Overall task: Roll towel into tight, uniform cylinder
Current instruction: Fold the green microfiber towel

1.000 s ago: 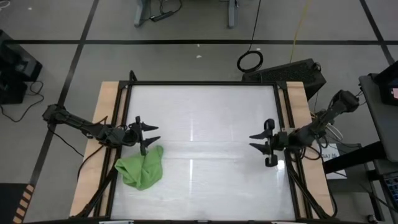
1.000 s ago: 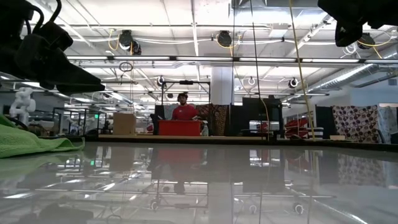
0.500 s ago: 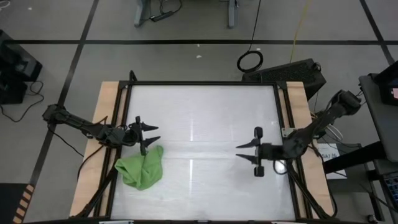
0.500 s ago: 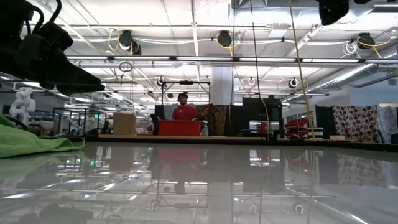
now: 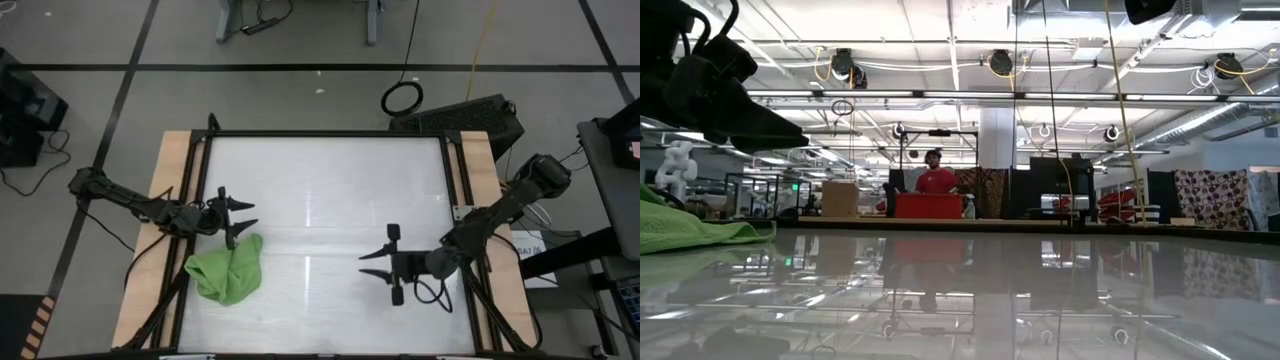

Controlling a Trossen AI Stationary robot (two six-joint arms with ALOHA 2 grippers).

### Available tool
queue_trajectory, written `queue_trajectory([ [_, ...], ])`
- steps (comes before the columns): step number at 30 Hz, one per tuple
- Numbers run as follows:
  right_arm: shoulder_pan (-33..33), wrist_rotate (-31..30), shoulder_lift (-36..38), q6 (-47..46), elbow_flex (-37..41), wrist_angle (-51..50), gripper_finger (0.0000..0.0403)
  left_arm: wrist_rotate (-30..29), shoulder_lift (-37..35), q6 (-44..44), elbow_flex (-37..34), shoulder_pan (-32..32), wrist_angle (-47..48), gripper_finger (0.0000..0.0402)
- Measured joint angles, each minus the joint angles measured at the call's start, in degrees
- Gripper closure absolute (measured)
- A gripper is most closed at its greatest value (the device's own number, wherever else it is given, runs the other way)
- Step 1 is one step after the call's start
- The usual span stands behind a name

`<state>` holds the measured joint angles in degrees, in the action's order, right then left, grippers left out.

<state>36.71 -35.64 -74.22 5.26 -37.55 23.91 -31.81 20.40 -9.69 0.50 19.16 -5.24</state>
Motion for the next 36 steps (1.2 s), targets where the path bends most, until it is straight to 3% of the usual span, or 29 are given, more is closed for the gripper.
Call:
queue_trajectory([
  [14,-0.7,0.5,-7.9,-0.6,-0.4,8.8,0.0284,0.0,0.0,-0.4,0.2,0.0,-3.0,0.0167],
  [21,-3.6,5.9,-13.3,-3.1,-0.4,12.7,0.0284,0.1,0.0,-0.5,0.4,0.0,-14.5,0.0167],
  [27,-5.8,6.7,-16.6,-3.1,-0.4,19.2,0.0284,0.1,0.0,-0.5,0.4,0.0,-15.8,0.0167],
  [30,-7.1,10.8,-18.2,-3.1,-0.4,23.2,0.0284,0.1,0.0,-0.4,0.4,0.0,-16.9,0.0167],
  [36,-8.7,13.6,-22.0,-3.1,-1.6,25.6,0.0284,-5.3,0.0,-0.4,0.4,0.0,-18.3,0.0167],
])
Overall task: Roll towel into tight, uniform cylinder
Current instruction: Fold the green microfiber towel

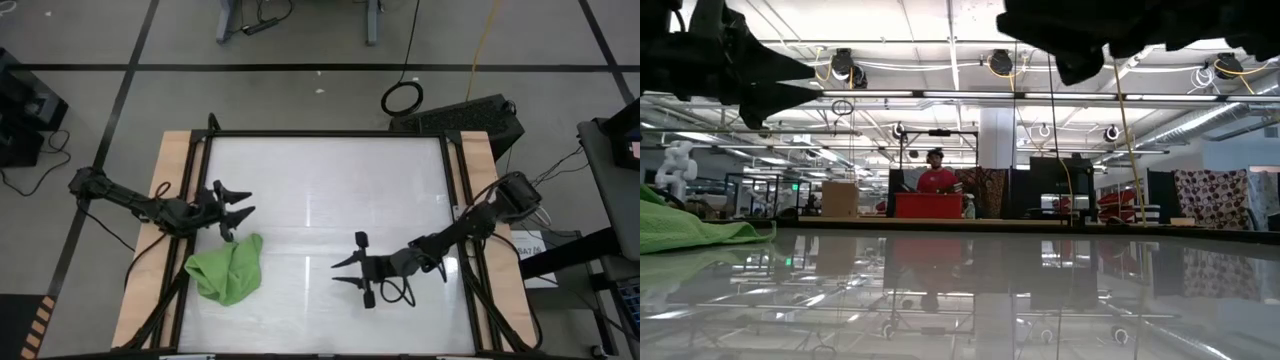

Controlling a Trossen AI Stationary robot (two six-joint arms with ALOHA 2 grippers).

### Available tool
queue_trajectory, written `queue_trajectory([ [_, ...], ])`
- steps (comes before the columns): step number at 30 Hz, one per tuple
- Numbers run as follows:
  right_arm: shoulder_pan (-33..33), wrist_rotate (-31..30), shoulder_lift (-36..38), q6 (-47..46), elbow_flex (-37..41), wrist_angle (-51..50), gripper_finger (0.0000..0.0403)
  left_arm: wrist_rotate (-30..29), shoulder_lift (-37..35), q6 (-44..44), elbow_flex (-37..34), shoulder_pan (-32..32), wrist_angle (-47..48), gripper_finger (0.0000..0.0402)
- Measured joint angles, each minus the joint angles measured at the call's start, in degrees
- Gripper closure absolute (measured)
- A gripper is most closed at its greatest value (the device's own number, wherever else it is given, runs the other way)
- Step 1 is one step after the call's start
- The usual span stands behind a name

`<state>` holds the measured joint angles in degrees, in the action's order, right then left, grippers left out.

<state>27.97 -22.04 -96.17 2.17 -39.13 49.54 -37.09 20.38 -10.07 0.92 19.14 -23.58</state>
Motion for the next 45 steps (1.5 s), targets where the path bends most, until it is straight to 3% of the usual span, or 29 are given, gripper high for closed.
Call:
queue_trajectory([
  [8,-2.3,2.1,-7.2,1.8,-6.1,-0.4,0.0284,-0.7,0.0,-0.1,0.0,0.0,0.1,0.0167],
  [14,-4.3,3.0,-12.1,1.9,-12.9,-7.1,0.0284,5.5,0.0,-0.1,0.0,0.0,2.1,0.0167],
  [19,-5.5,3.0,-14.3,2.0,-17.1,-13.1,0.0284,10.7,0.3,-6.0,0.8,0.0,12.5,0.0167],
  [24,-6.4,3.0,-14.7,1.7,-18.5,-15.1,0.0284,11.6,3.0,-12.8,3.7,0.0,26.9,0.0167],
  [32,-7.4,3.0,-14.7,1.4,-18.5,-15.1,0.0284,14.0,13.2,-13.6,6.5,0.0,29.2,0.0167],
  [37,-7.9,3.0,-14.7,0.1,-18.5,-15.0,0.0284,16.3,23.7,-13.1,8.9,0.0,29.3,0.0167],
  [45,-7.9,3.0,-14.7,0.0,-18.5,-15.1,0.0284,14.9,39.7,-8.3,16.5,0.0,33.4,0.0167],
])
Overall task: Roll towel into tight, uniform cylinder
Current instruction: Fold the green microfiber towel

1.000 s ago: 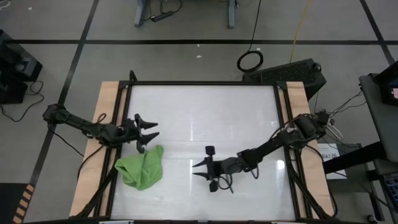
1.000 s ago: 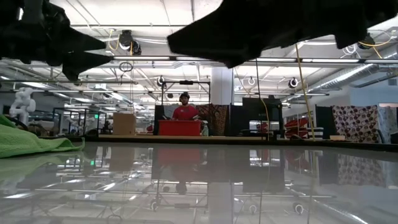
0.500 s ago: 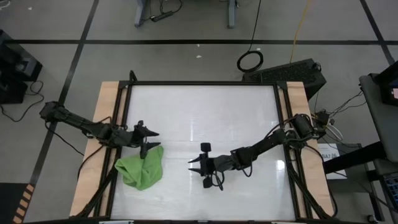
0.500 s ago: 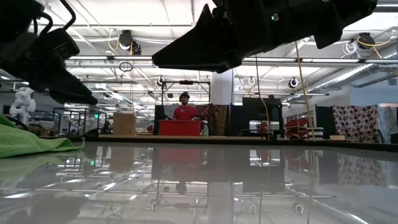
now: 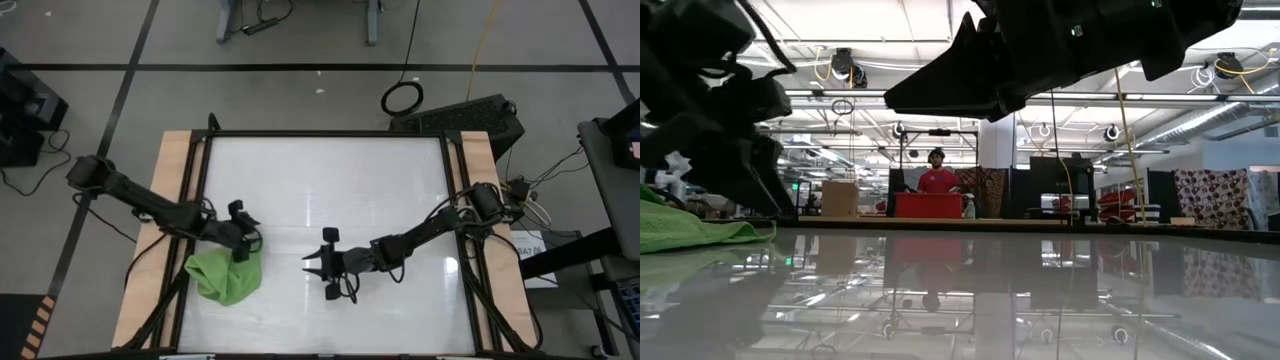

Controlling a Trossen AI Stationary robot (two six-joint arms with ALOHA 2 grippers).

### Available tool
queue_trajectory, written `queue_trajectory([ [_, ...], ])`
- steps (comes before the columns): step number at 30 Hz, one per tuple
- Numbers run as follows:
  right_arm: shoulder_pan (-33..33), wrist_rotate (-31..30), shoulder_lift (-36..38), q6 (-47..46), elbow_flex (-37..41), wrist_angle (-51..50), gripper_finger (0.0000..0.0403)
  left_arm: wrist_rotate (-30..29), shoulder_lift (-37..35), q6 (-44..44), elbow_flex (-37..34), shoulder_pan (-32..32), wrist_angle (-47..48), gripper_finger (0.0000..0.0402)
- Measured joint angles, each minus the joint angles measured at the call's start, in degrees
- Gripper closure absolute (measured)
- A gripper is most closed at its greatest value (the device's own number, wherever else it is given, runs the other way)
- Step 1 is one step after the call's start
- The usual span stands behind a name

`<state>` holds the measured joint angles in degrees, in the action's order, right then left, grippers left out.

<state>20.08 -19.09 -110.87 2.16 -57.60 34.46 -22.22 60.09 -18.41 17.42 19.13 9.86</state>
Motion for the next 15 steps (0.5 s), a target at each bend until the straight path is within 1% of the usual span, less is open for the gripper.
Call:
queue_trajectory([
  [3,0.1,0.0,0.0,-0.1,0.0,-0.1,0.0284,1.0,4.5,3.1,2.8,-0.9,1.2,0.0167],
  [9,0.3,0.0,0.0,-1.7,0.0,-0.9,0.0284,8.1,11.5,4.2,6.3,-4.7,4.8,0.0167],
  [15,0.3,3.1,0.0,-3.1,0.0,-2.4,0.0284,11.7,13.1,4.0,8.4,-6.2,6.4,0.0167],
])
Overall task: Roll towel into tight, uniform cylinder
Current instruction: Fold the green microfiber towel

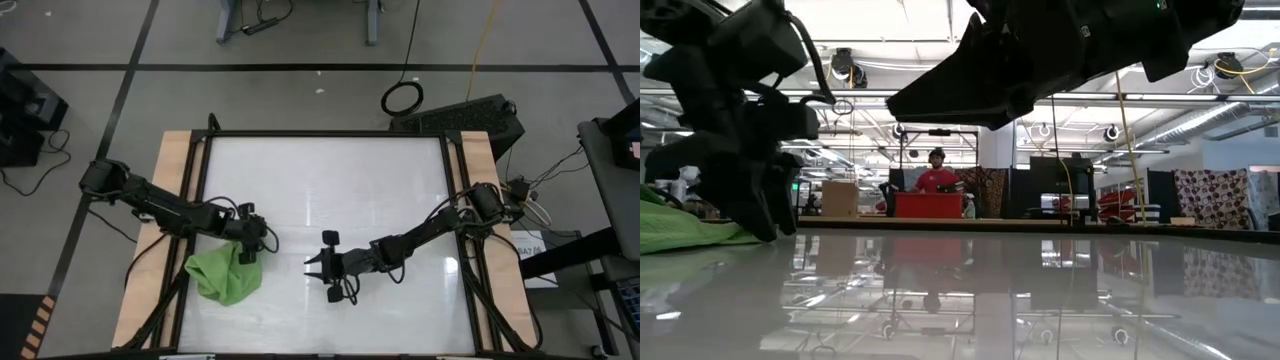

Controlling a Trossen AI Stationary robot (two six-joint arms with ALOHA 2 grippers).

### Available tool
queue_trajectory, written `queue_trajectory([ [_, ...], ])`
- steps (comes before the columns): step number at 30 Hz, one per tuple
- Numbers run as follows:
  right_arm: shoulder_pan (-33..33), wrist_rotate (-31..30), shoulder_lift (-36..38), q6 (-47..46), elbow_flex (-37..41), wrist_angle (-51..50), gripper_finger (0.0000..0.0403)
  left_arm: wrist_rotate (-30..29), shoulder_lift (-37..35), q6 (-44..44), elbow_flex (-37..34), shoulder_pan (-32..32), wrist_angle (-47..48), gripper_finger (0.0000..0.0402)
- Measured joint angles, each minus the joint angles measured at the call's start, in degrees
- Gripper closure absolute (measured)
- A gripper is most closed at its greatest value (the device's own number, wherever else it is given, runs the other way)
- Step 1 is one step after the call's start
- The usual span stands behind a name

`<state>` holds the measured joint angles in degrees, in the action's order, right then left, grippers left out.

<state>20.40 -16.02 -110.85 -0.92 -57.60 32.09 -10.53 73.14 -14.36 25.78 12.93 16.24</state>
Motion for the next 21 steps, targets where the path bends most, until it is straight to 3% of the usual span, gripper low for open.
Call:
queue_trajectory([
  [6,0.1,0.1,0.0,-0.4,0.0,-2.0,0.0284,1.9,0.0,0.2,2.7,-1.3,6.1,0.0174],
  [15,0.9,0.1,0.0,-0.1,0.0,-2.5,0.0284,4.4,0.0,2.9,6.5,-2.8,9.0,0.0252],
  [21,1.5,0.1,0.0,0.0,0.0,-4.7,0.0284,7.5,0.0,4.9,6.7,-2.8,10.3,0.0267],
])
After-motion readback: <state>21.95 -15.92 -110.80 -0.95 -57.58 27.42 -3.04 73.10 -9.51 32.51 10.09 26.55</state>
